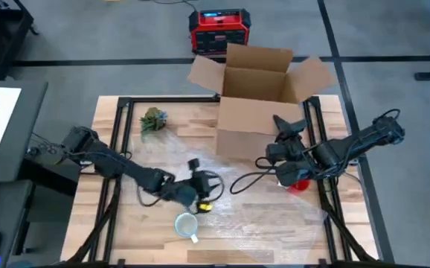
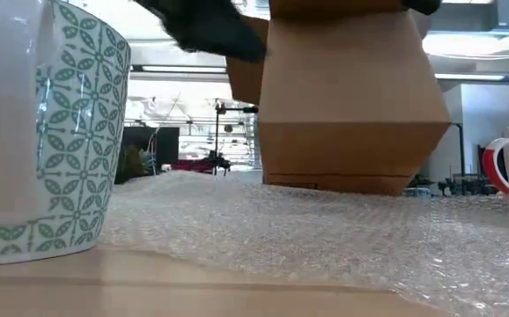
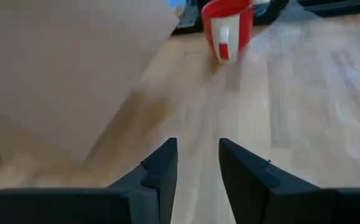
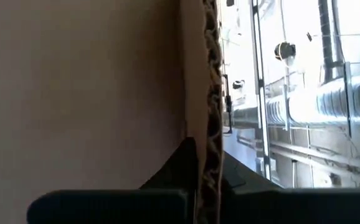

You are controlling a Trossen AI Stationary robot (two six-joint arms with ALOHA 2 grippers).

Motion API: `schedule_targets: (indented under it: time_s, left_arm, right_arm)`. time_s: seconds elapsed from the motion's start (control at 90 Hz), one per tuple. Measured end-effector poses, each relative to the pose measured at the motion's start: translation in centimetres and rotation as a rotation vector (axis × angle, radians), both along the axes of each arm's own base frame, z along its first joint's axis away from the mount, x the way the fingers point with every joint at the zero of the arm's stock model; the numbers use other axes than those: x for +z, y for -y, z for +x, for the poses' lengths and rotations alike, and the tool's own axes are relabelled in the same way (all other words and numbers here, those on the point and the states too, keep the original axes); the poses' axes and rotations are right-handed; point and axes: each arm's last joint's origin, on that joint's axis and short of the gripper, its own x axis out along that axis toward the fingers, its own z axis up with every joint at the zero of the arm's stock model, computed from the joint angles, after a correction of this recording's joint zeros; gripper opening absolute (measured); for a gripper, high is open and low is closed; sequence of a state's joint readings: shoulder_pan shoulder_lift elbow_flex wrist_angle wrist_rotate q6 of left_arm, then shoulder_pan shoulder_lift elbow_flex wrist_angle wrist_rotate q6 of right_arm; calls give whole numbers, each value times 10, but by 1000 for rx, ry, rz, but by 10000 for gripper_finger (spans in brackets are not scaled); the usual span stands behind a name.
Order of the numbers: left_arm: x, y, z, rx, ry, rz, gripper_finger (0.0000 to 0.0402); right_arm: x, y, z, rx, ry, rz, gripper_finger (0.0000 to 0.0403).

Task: Wrap mug
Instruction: Adjust the brown cardboard box

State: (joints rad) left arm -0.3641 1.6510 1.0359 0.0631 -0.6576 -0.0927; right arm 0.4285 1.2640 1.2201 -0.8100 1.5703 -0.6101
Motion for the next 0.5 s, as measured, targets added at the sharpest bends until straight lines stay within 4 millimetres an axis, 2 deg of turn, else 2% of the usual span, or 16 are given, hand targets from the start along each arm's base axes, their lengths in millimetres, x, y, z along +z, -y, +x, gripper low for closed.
schedule_targets:
  time_s: [0.122,0.211,0.5]
  left_arm:
    - [-19,-27,27,7,34,26,97]
    - [-28,-44,39,34,54,56,97]
    - [-36,-90,53,93,96,36,97]
  right_arm:
    - [0,-5,-2,21,2,1,0]
    - [0,-9,-3,39,-1,0,0]
    - [0,-29,-11,122,-29,-16,0]
